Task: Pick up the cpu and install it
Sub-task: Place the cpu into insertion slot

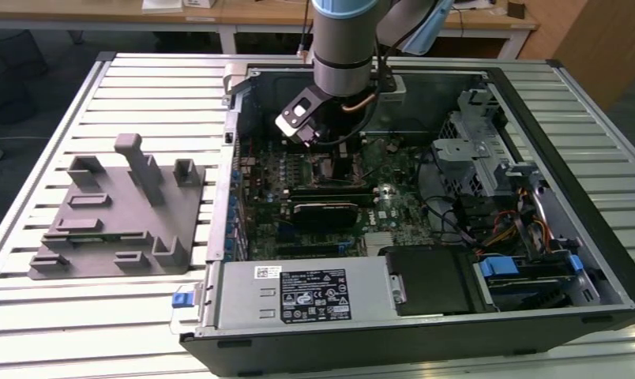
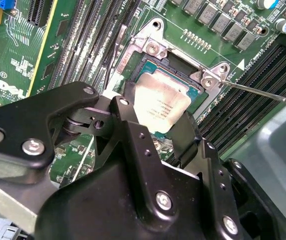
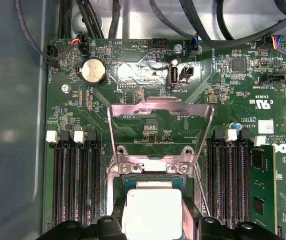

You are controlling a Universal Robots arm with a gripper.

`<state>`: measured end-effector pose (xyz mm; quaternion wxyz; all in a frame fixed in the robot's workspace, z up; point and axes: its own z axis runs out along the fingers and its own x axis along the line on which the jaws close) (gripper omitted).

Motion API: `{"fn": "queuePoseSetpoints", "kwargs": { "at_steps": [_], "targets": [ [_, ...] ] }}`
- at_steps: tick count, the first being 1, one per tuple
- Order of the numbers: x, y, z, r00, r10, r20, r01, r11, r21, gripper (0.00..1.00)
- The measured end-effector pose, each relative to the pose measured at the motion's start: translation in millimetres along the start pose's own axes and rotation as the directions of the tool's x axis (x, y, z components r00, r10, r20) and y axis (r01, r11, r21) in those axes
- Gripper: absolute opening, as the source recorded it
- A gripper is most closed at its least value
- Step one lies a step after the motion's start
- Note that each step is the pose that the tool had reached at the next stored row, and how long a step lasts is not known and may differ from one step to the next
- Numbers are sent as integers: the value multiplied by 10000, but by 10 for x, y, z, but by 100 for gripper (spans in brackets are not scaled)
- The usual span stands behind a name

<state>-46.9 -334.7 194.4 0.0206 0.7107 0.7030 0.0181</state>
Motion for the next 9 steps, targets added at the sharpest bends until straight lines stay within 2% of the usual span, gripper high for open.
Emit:
{"fn": "queuePoseSetpoints", "kwargs": {
  "at_steps": [2,3,9],
  "targets": [
    [0,1,0,10000,1,1,-1,10000,0,54],
    [0,0,0,10000,1,2,-1,10000,1,60],
    [-1,1,-11,10000,1,6,-1,10000,3,60]
  ]
}}
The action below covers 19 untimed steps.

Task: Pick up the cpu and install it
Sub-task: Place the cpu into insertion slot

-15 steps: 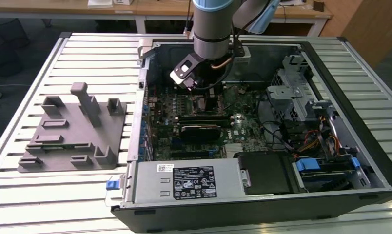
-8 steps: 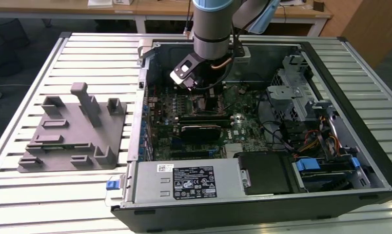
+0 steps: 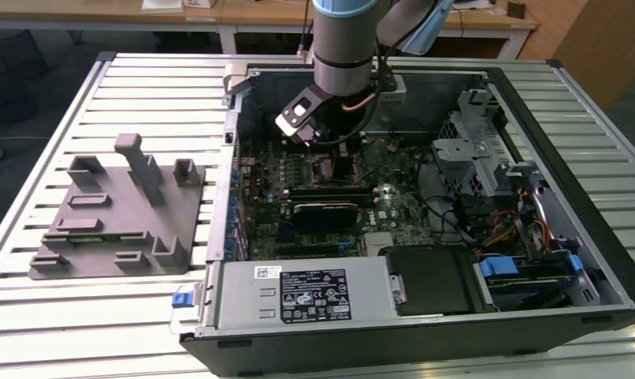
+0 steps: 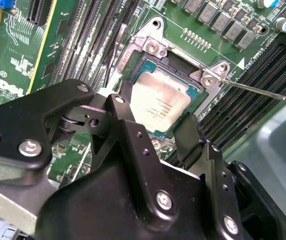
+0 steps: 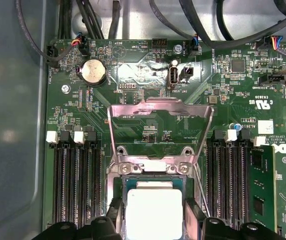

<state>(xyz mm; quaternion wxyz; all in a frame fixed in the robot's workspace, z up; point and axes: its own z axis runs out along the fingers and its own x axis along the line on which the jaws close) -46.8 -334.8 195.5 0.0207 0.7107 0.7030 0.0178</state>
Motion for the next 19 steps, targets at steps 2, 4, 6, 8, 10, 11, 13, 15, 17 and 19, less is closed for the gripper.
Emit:
{"fn": "queuePoseSetpoints", "kwargs": {
  "at_steps": [2,4,6,8,10,11,13,15,17,19],
  "targets": [
    [0,1,-18,10000,1,-2,-1,10000,-1,60],
    [0,2,-39,10000,1,-4,-1,10000,-2,60],
    [0,4,-63,10000,0,-2,0,10000,-2,59],
    [0,5,-86,10000,1,-2,-1,10000,0,47],
    [0,6,-108,10000,0,-3,0,10000,0,41],
    [0,7,-118,10000,0,-3,0,10000,1,41],
    [0,8,-140,10000,0,-3,0,10000,4,29],
    [0,9,-170,10000,0,-2,0,10000,6,17],
    [0,11,-189,10000,0,-4,0,10000,5,11],
    [0,12,-208,10000,0,-2,0,10000,6,11]
  ]
}}
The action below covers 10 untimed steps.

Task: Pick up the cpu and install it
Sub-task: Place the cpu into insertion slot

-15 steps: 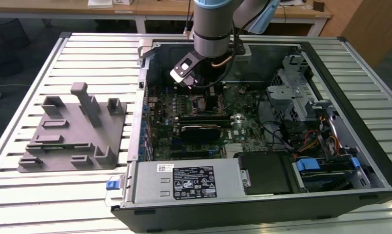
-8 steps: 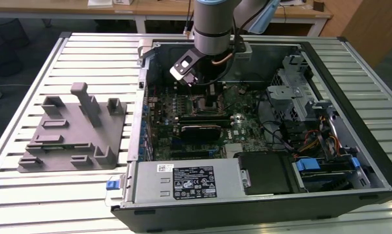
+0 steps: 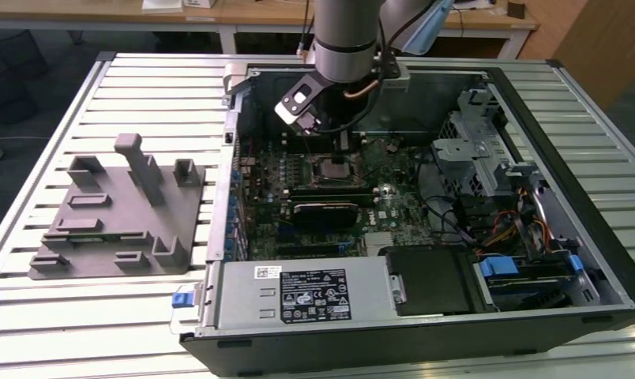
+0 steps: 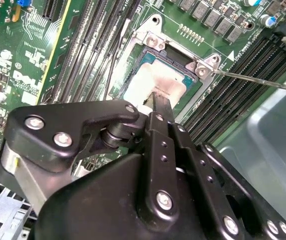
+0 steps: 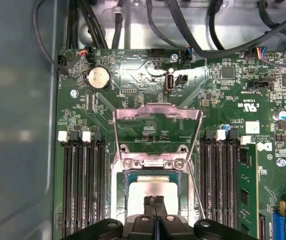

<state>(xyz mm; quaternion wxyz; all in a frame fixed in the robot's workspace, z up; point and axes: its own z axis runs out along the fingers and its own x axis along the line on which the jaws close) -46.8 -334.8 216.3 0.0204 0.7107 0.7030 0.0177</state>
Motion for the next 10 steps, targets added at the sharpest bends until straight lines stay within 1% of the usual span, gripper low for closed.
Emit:
{"fn": "queuePoseSetpoints", "kwargs": {
  "at_steps": [10],
  "targets": [
    [0,4,-77,10000,0,0,0,10000,2,11]
  ]
}}
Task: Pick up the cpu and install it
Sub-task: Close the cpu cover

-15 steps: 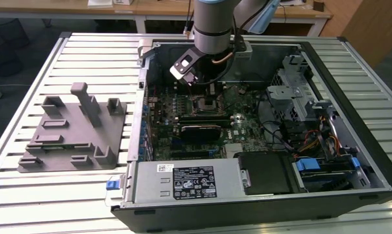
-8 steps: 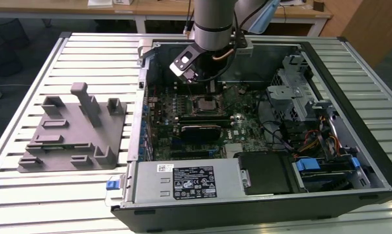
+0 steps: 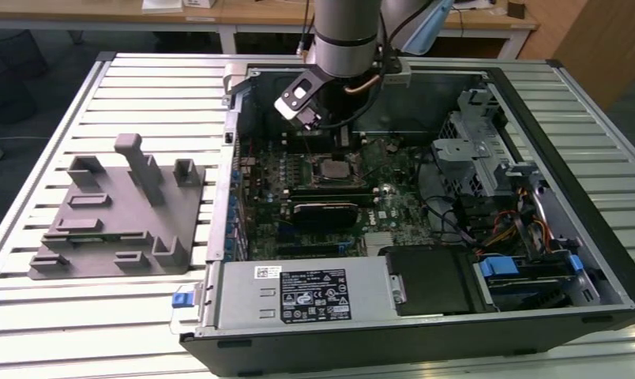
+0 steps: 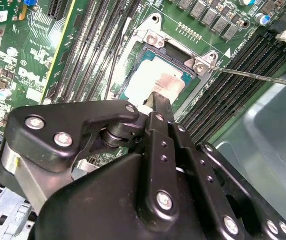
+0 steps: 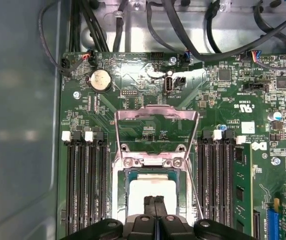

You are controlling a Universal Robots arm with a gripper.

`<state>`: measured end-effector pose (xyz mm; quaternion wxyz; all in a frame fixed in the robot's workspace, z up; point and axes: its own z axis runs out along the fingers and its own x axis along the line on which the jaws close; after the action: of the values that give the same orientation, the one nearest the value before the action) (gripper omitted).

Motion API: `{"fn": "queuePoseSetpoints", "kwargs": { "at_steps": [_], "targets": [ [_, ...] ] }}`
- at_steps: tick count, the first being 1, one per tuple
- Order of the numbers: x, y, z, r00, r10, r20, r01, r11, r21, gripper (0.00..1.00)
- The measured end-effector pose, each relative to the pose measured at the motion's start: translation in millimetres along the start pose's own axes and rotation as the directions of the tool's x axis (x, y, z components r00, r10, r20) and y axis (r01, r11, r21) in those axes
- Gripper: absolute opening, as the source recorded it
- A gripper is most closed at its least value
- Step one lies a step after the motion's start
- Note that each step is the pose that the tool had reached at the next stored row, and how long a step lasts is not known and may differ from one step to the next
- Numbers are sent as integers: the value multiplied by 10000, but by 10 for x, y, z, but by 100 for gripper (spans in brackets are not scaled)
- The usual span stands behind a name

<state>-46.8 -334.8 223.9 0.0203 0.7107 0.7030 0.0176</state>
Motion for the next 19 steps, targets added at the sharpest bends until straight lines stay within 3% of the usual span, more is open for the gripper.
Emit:
{"fn": "queuePoseSetpoints", "kwargs": {
  "at_steps": [19],
  "targets": [
    [-1,11,-207,10000,1,-1,-1,10000,17,11]
  ]
}}
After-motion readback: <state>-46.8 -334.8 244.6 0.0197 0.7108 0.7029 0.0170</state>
